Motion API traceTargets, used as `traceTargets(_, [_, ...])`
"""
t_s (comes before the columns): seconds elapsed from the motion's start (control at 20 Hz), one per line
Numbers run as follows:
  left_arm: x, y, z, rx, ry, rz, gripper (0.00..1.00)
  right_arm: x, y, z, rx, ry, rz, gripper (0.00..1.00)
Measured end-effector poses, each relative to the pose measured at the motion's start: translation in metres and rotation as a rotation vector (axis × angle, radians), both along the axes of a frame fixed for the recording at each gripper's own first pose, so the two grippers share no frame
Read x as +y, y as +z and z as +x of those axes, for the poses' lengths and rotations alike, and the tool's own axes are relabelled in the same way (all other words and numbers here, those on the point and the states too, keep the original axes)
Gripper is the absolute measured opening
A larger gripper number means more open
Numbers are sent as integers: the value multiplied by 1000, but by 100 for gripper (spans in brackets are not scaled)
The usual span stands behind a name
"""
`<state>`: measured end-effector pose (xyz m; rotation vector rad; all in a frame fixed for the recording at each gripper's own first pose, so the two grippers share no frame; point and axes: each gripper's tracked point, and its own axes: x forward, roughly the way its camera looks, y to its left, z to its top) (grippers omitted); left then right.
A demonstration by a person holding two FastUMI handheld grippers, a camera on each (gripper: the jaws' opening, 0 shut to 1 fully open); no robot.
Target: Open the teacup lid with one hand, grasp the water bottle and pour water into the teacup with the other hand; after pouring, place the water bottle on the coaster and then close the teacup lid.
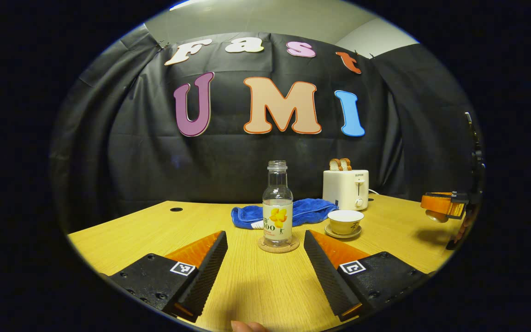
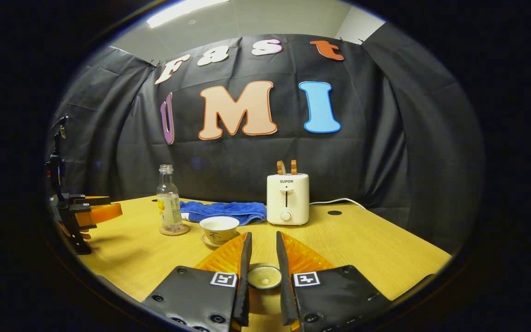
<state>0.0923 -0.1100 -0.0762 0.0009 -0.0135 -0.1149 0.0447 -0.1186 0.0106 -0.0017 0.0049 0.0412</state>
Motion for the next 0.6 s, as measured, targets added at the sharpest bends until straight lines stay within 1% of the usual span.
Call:
traceTargets(0.05, [0,0,-2,2,1,0,100,6,-3,9,3,16,0,29])
traceTargets(0.1, [0,0,-2,1,1,0,100,15,-3,18,5,32,1,29])
traceTargets(0.15, [1,0,-2,0,1,-1,97,23,-5,28,11,50,1,30])
traceTargets(0.3, [0,0,-2,-1,1,-2,97,42,-13,61,56,77,27,30])
traceTargets(0.4, [1,0,-2,-1,3,-2,97,51,-14,83,67,76,70,30])
traceTargets(0.5, [1,-1,-2,0,5,-2,97,60,-22,103,107,73,74,30])
traceTargets(0.6, [1,0,-2,-1,5,-1,97,68,-15,119,108,72,63,30])
